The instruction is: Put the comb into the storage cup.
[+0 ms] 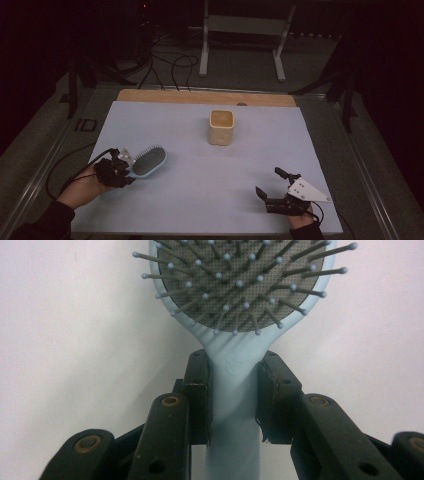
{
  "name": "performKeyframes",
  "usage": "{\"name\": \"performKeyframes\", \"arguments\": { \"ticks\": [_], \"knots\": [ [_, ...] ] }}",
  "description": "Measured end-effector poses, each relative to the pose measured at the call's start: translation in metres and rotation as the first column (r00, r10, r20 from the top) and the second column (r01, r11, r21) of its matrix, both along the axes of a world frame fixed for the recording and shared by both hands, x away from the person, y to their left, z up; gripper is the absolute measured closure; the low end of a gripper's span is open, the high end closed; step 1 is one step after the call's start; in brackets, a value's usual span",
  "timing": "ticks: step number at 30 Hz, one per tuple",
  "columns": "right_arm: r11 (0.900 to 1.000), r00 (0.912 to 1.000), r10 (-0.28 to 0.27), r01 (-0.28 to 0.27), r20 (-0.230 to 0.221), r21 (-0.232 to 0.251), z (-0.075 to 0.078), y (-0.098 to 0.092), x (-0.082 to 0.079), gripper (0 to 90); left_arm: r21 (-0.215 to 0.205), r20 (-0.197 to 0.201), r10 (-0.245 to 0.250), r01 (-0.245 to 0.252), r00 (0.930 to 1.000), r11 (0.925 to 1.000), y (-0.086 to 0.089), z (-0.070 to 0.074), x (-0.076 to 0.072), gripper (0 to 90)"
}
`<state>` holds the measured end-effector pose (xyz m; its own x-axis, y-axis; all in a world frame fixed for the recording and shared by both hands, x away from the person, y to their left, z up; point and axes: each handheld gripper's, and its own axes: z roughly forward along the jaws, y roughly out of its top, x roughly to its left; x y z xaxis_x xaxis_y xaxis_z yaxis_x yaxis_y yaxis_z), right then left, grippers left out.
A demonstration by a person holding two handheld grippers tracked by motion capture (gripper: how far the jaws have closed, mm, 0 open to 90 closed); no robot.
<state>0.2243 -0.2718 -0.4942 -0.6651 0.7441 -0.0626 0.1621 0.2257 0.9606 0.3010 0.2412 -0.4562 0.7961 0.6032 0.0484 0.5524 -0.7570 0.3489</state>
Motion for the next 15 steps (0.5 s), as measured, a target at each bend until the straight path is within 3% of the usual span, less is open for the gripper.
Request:
{"name": "performKeyframes", "arguments": {
  "ticks": [2, 4, 10, 15],
  "knots": [
    [1.0, 1.0, -0.001, 0.001, 0.0, 0.001, 0.0, 0.0, 0.0, 8.7, 0.0, 0.0, 0.0, 0.0, 1.0, 1.0, 0.0, 0.0, 0.0, 69.9],
    [1.0, 1.0, -0.001, 0.001, 0.0, 0.001, 0.0, 0.0, 0.0, 8.7, -0.031, 0.008, -0.005, 0.006, 0.9999, 0.9995, -0.004, 0.002, 0.002, 69.9],
    [1.0, 1.0, -0.001, 0.001, -0.001, 0.002, 0.0, -0.001, 0.0, 8.7, -0.066, 0.072, -0.02, 0.024, 0.9972, 0.9975, -0.018, 0.006, 0.002, 69.9],
    [1.0, 1.0, -0.001, 0.001, 0.0, 0.001, 0.0, -0.001, 0.0, 8.7, -0.105, 0.071, -0.029, 0.036, 0.9971, 0.9939, -0.025, 0.008, 0.005, 69.9]
  ]
}}
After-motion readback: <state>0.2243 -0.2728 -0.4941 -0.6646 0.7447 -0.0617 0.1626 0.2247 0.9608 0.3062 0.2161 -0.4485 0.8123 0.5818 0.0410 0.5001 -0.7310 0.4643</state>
